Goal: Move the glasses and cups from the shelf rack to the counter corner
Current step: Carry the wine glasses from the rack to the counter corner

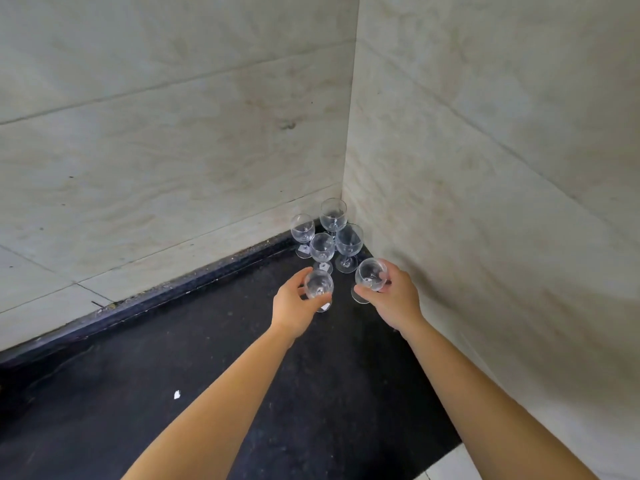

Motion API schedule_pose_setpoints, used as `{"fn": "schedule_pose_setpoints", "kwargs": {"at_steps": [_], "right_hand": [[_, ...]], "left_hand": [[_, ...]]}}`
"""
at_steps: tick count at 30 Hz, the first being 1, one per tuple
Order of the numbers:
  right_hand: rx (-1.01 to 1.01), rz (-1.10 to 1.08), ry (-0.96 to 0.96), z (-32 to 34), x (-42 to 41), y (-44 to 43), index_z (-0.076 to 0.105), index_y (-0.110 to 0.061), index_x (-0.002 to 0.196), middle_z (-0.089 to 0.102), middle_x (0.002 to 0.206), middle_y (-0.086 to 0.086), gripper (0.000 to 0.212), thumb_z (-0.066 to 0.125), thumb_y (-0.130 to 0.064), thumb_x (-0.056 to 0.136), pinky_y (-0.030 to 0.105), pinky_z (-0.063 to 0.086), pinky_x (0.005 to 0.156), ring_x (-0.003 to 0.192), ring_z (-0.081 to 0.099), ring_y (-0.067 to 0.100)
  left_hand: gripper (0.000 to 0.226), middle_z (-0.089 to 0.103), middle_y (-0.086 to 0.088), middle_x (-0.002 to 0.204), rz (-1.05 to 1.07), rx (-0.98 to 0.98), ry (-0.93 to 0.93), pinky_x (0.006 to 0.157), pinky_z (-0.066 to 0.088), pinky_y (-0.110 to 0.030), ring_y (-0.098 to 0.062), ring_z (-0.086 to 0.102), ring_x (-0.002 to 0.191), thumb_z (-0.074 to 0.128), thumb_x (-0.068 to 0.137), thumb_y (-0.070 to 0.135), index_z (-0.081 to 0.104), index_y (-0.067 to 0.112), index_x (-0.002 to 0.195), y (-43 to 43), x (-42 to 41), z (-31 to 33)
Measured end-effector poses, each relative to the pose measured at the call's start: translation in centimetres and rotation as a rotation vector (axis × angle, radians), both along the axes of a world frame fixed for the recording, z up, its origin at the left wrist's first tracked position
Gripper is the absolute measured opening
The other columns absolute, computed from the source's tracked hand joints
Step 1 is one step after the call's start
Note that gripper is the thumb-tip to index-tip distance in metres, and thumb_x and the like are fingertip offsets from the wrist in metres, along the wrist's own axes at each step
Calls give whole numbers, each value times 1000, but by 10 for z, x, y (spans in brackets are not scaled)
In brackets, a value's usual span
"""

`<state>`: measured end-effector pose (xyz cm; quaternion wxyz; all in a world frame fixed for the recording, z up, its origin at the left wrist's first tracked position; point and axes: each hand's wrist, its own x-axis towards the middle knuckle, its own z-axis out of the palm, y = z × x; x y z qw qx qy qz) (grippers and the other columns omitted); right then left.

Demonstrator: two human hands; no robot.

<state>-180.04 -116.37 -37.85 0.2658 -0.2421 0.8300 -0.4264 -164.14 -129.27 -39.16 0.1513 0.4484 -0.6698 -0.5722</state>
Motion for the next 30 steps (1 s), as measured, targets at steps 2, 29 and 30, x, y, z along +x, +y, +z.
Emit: {"fn": "schedule_pose_setpoints", "kwargs": {"at_steps": [2,29,30], "right_hand": [[25,-1,21,-14,-7,-11,61,-38,109,68,105,-13,47,86,-34,70,17,44,67,94,66,11],[166,37,-26,-11,-27,-24,30,-18,157,37,160,4,83,77,-20,88,47,43,113,141,45,25],[163,44,10,-3,-26,-23,30,-18,157,35,161,5,78,72,-19,91,47,40,114,143,42,25]], "left_hand": [[66,65,26,105,-12,21,-16,61,49,-7,2,64,101,85,74,21,57,31,133,-9,-11,-10],[75,39,1,156,-108,-174,-203,110,40,-38,-17,40,140,68,90,45,32,27,154,-17,-20,3],[71,35,-1,159,-90,-221,-240,112,39,-41,-20,39,142,63,94,45,31,26,154,-17,-13,14]]}}
